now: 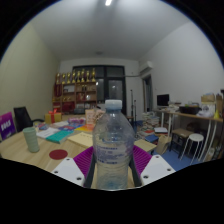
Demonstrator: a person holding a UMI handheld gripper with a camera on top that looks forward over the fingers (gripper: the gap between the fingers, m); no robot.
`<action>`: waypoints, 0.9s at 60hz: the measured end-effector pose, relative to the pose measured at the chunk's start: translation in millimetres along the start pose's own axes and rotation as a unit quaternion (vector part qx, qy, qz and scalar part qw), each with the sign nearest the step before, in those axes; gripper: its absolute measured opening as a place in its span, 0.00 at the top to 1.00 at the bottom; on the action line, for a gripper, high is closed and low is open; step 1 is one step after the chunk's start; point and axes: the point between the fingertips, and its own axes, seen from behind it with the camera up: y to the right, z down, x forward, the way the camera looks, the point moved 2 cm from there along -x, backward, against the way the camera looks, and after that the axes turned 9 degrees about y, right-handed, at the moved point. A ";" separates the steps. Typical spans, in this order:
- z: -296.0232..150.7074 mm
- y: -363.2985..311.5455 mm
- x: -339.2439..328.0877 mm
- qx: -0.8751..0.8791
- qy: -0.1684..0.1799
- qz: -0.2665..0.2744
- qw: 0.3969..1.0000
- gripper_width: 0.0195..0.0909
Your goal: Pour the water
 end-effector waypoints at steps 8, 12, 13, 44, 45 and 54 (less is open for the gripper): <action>-0.5 1.5 5.0 0.024 0.017 0.013 0.999 0.54; 1.0 -6.8 7.5 0.020 0.007 0.001 1.000 0.62; -0.1 -9.6 7.3 0.019 0.003 -0.005 1.000 0.64; -129.6 -268.3 96.9 -0.761 0.179 -0.154 0.604 0.64; -123.9 -273.7 99.6 -0.780 0.179 -0.157 0.579 0.65; -118.4 -293.8 105.4 -0.885 0.187 -0.146 0.401 0.64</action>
